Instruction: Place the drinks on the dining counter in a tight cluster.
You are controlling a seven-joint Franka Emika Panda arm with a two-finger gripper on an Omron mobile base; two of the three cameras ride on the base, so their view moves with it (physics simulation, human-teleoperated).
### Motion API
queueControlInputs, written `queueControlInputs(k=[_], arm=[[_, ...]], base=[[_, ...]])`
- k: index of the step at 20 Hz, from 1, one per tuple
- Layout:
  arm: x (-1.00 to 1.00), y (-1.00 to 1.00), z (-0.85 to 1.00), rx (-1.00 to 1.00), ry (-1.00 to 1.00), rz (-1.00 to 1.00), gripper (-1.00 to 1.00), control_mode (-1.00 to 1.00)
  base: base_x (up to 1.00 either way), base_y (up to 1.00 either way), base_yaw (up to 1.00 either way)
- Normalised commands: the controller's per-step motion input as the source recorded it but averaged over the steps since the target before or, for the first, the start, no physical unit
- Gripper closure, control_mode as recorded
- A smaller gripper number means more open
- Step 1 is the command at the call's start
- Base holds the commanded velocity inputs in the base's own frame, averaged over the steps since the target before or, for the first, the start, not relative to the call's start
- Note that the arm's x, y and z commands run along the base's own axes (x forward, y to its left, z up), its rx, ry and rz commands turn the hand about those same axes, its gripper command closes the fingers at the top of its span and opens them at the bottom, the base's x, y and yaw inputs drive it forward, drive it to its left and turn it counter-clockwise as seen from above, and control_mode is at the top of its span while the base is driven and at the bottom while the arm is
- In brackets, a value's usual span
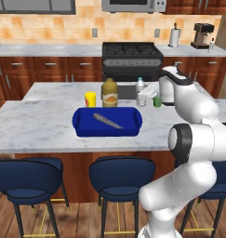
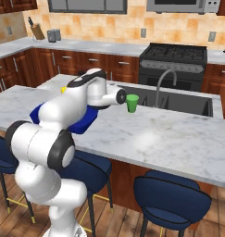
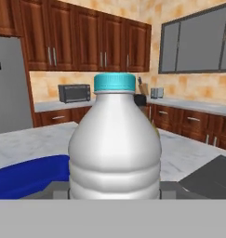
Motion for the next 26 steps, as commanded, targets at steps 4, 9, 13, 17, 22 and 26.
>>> queueControlInputs(k=[4, 9, 13, 17, 22, 26], arm=[[0.20, 0.07, -0.17, 0.00, 0.00, 0.00, 1.00, -1.00], [0.25, 0.05, -0.13, 0.00, 0.00, 0.00, 1.00, -1.00], [0.23, 0.06, -0.09, 0.00, 0.00, 0.00, 1.00, -1.00], [0.19, 0.08, -0.12, 0.00, 0.00, 0.00, 1.00, -1.00], [0.14, 0.05, -0.14, 0.00, 0.00, 0.00, 1.00, -1.00], [0.12, 0.01, -0.16, 0.00, 0.00, 0.00, 1.00, -1.00]], base=[[0.00, 0.00, 0.00], [0.00, 0.00, 0.00], [0.00, 0.00, 0.00], [0.00, 0.00, 0.00], [0.00, 0.00, 0.00], [0.00, 0.00, 0.00]])
